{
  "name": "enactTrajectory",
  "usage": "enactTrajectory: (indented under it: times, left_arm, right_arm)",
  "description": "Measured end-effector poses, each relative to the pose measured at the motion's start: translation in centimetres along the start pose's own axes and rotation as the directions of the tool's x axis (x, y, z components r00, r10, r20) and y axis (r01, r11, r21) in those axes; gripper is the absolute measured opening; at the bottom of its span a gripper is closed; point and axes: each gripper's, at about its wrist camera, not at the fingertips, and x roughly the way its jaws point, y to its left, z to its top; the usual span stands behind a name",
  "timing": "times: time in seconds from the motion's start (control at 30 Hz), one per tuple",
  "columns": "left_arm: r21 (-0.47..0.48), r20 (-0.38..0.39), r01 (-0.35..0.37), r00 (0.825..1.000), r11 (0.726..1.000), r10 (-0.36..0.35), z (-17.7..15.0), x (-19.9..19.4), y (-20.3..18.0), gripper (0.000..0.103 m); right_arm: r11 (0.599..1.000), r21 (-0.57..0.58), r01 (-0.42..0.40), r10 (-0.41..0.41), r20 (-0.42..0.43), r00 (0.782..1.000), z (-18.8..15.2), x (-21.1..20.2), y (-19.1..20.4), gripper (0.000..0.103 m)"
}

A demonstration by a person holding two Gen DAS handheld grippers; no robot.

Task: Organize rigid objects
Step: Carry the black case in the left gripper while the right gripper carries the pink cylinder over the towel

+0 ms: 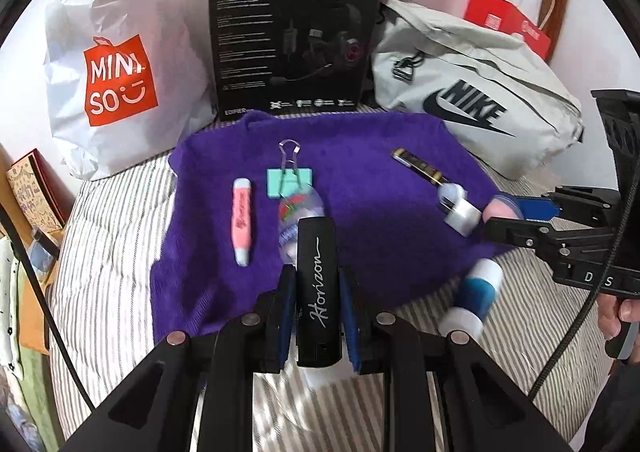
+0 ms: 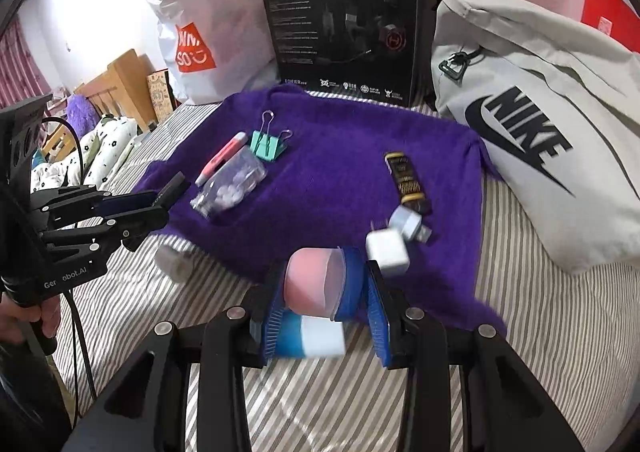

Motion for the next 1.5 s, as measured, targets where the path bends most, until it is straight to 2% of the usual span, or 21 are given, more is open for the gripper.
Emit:
enactTrajectory:
  times: [0.4,0.93,1.5]
  left_arm:
    - [-0.016,-0.064,-0.026,0.998,1.000,0.025,1.9,4.3,2.7,0.021]
    - [0.002,-0.105,-0.025,0.994,1.000,0.025,3.0,7.6,3.3,0.021]
    - [0.032,-0.122,-0.039,0.992,0.999,0.043,3.1,9.7,2.3,0.021]
  right_arm:
    - [1.000,-0.010,-0.014,0.013,-0.053,0.998,3.7,4.8,-1.3,0.038]
    - [0.997,-0.063,-0.032,0.025,-0.106,0.994,5.0,9.4,-0.7,0.038]
    - [0.996,-0.082,-0.035,0.027,-0.095,0.995,5.0,9.9,-1.1,0.038]
